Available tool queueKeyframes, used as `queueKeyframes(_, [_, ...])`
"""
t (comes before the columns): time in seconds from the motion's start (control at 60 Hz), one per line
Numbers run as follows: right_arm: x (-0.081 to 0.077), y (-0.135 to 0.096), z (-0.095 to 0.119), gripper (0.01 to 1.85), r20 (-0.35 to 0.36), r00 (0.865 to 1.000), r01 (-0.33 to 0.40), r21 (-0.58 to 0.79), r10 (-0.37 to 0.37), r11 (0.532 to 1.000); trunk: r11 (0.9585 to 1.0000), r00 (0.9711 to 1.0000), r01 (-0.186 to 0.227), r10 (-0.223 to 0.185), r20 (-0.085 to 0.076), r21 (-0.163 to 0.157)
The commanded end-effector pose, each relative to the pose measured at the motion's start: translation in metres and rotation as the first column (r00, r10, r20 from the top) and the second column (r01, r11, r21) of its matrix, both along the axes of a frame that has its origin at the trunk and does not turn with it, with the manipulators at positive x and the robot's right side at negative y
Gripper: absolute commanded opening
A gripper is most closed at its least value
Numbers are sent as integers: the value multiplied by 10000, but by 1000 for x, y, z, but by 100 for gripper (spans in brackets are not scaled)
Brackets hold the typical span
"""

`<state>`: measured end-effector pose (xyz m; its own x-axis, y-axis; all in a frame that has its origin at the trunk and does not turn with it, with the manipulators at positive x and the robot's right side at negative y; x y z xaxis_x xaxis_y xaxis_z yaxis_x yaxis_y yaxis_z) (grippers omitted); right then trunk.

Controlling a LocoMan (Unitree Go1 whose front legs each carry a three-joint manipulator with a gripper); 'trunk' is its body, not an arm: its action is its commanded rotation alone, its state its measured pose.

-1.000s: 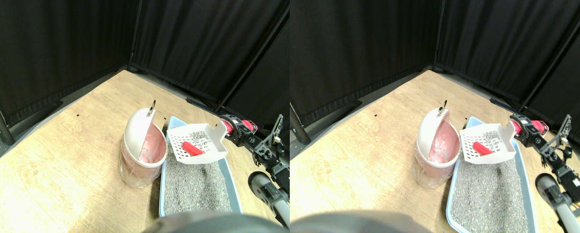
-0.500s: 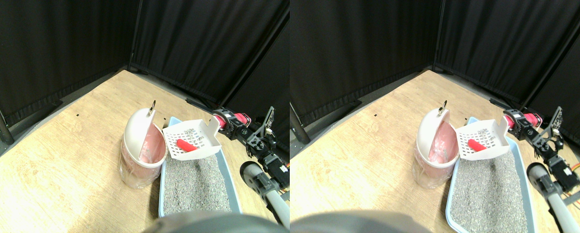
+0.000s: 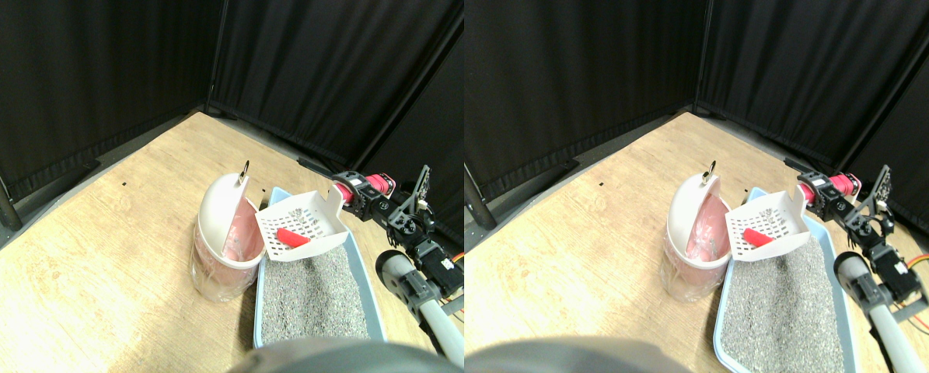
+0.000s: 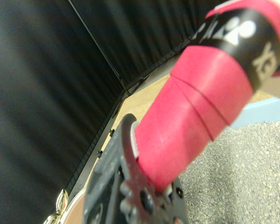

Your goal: Scoop (unimanual)

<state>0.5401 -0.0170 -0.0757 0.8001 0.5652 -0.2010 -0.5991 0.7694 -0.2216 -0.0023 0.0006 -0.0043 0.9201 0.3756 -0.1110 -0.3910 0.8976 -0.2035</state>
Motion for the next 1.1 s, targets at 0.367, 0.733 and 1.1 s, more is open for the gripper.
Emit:
queueKeyframes(0.367, [2,14,24,5,869,9950,-452,-568,500,9974,9973,9973,-732,732,45,-37])
queueKeyframes(0.733, [0,17,25,5,678,9965,-429,-989,497,9942,9971,9971,-758,759,71,-92])
queueKeyframes(1.1, [-5,17,21,5,297,9995,152,-1981,-95,9801,9973,9973,-726,727,78,-115])
